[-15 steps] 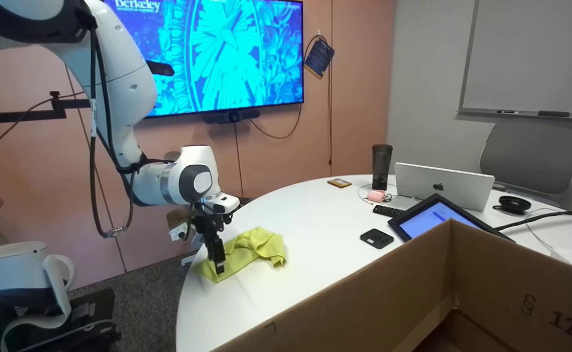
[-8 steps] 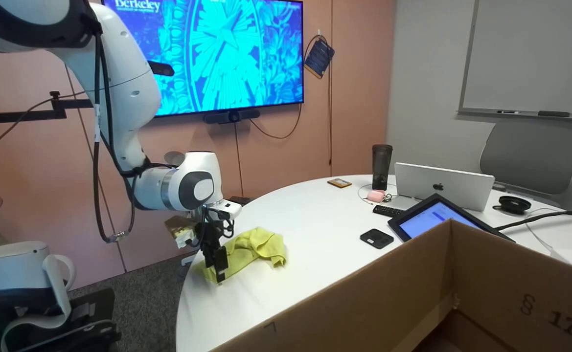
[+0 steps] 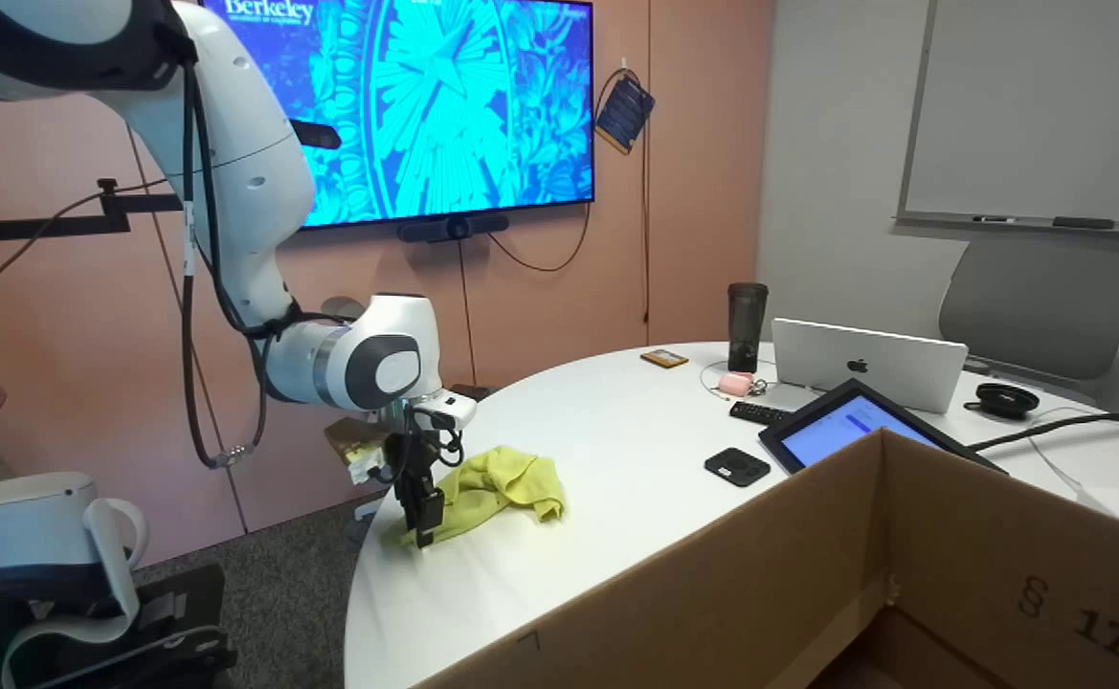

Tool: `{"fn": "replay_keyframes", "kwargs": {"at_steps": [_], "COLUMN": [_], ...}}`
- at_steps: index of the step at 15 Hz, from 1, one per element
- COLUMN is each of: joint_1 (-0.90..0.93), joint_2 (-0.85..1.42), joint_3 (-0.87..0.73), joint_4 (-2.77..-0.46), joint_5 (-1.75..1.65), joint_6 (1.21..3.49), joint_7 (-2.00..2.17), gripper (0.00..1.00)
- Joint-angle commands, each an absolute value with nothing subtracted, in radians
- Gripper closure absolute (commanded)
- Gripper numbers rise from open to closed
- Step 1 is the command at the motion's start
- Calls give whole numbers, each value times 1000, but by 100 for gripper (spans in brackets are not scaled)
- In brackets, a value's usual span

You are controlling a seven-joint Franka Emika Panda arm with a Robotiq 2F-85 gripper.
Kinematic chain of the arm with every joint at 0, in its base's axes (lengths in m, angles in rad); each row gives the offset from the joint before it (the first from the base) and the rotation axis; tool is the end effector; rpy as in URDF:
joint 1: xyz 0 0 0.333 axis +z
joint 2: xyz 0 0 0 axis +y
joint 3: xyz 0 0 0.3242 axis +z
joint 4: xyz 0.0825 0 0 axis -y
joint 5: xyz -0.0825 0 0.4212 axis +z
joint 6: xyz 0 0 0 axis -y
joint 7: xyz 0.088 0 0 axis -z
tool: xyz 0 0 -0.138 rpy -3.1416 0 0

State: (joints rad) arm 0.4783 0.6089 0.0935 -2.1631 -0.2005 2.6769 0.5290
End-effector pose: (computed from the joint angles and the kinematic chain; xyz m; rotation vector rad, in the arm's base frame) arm 0.4634 0.3095 0.0447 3.0536 0.3247 -0.0931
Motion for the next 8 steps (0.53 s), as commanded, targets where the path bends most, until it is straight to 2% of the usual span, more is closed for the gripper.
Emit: {"fn": "replay_keyframes", "kwargs": {"at_steps": [1,3,4,5,8], "joint_1": [456,447,446,444,439], "joint_2": [575,549,539,525,502], "joint_3": [111,118,117,118,119], "joint_4": [-2199,-2219,-2224,-2233,-2245], "joint_5": [-125,-95,-79,-68,-42], "joint_6": [2671,2676,2677,2682,2690], "joint_7": [476,463,464,463,459], "gripper": [68,89,96,100,99]}}
